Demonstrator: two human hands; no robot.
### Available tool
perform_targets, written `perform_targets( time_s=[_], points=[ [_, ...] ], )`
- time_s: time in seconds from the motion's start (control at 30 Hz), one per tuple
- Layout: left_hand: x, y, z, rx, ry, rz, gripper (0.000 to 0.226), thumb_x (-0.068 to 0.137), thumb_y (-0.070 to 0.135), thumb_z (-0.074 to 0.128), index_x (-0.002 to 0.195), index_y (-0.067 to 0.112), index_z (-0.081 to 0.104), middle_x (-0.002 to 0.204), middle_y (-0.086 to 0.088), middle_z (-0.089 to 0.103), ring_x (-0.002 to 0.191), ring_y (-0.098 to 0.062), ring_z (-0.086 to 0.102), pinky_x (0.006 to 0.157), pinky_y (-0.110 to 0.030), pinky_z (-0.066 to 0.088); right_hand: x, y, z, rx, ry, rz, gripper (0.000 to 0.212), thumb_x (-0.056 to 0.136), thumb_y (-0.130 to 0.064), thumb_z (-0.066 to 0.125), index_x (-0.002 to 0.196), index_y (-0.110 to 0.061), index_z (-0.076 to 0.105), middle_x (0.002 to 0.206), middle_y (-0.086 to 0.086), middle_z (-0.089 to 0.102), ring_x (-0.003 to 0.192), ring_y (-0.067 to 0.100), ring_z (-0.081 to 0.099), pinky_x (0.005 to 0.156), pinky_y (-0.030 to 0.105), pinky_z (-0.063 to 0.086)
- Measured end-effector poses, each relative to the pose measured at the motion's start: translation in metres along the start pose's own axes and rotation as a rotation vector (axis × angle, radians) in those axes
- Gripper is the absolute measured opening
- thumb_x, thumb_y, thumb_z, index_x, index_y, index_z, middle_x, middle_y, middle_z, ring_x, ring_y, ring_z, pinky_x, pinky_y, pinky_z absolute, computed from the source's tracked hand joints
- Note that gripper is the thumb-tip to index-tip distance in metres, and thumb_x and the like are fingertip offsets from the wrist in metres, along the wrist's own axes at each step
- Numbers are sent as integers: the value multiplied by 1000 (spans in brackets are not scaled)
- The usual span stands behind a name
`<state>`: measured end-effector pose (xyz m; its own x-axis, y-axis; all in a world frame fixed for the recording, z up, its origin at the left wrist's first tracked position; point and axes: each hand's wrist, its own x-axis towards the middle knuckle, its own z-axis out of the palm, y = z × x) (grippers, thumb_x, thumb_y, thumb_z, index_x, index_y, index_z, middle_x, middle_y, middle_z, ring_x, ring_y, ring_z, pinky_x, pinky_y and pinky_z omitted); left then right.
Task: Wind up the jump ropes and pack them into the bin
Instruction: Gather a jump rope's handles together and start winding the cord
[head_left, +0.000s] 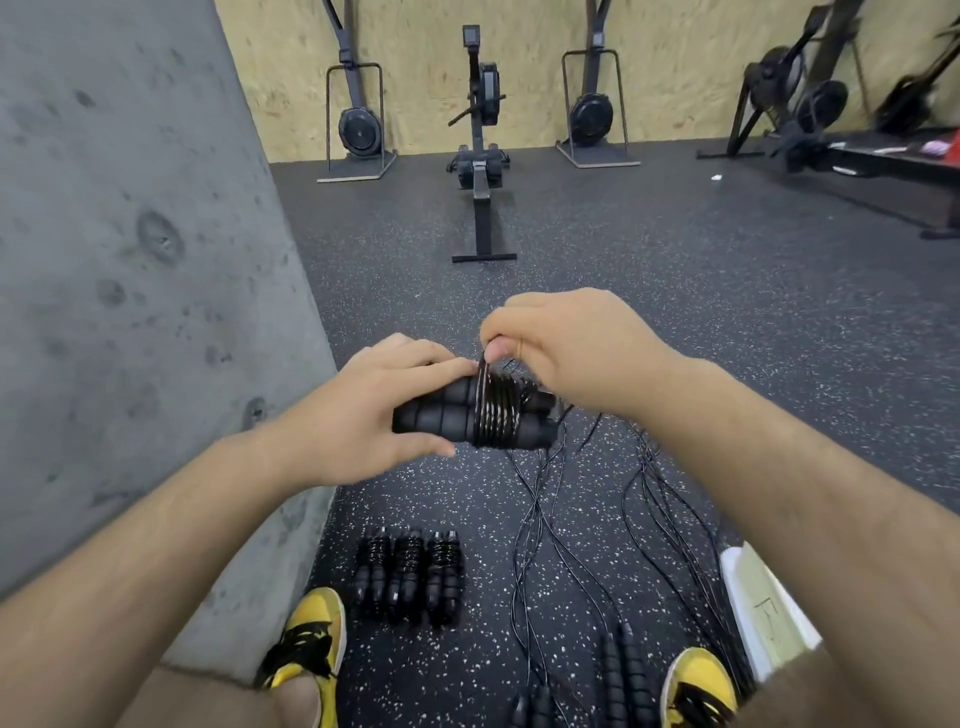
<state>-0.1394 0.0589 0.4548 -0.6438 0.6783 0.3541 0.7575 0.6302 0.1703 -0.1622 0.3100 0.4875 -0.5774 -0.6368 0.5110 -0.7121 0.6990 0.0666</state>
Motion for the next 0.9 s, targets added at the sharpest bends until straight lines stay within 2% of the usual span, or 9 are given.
perform_targets(
  time_s=[0.13,0.2,0.3,0.43,0.5,0.6,0.7,0.77,0.9],
  points=[
    [-1,20,-8,-113,-31,-2,66,78,34,79,138,20,53,121,8,58,110,-14,51,101,-27,37,1,6,-1,203,-12,50,26,100,-46,44,95,-31,65,88,-15,59,85,10,57,71,31,45],
    [-4,27,-9,-167,-25,-43,70,76,27,80,139,21,51,122,11,57,114,-9,50,100,-20,36,-1,12,1,326,-63,105,20,100,-39,49,96,-28,65,88,-13,64,85,11,59,78,35,48],
    [-8,36,-6,-318,37,-84,72,77,24,85,139,21,49,126,16,55,122,-9,53,103,-16,37,-11,19,5,534,-149,258,10,99,-26,57,96,-24,66,85,-8,67,78,8,62,73,31,49],
    [-1,40,-4,-350,202,-120,69,79,42,79,138,34,45,135,12,54,131,-15,52,109,-25,39,-17,0,19,609,-370,477,16,97,-2,53,93,-17,55,81,-11,53,69,-2,49,73,20,51],
    [4,33,-4,-291,253,-147,70,79,41,78,140,33,43,133,14,53,128,-13,52,108,-30,41,-13,-23,28,538,-347,469,23,102,-5,42,84,-13,54,75,-5,51,63,6,44,66,28,48],
    [7,12,-3,-172,269,-216,70,78,35,78,140,22,48,129,9,54,120,-15,50,107,-36,40,-9,-52,35,603,-264,431,33,106,-23,35,80,-24,55,71,-5,55,61,11,49,59,29,42],
    [7,-10,-2,-103,284,-268,70,78,30,77,141,18,49,128,6,54,117,-20,48,104,-35,38,-8,-63,32,574,-343,455,34,107,-34,31,107,-20,62,96,-2,65,85,14,60,78,33,48],
    [6,-21,-2,-51,285,-298,71,79,23,83,141,17,49,127,2,56,115,-23,47,102,-37,38,-10,-67,23,489,-382,431,37,107,-35,29,110,-18,61,102,1,64,93,18,60,84,35,49],
    [3,-37,-1,37,238,-319,74,77,19,87,141,15,50,127,-3,58,114,-27,49,103,-45,41,-11,-70,6,265,-374,351,33,106,-35,30,97,-17,55,87,-1,59,80,22,56,68,35,42]
  ],
)
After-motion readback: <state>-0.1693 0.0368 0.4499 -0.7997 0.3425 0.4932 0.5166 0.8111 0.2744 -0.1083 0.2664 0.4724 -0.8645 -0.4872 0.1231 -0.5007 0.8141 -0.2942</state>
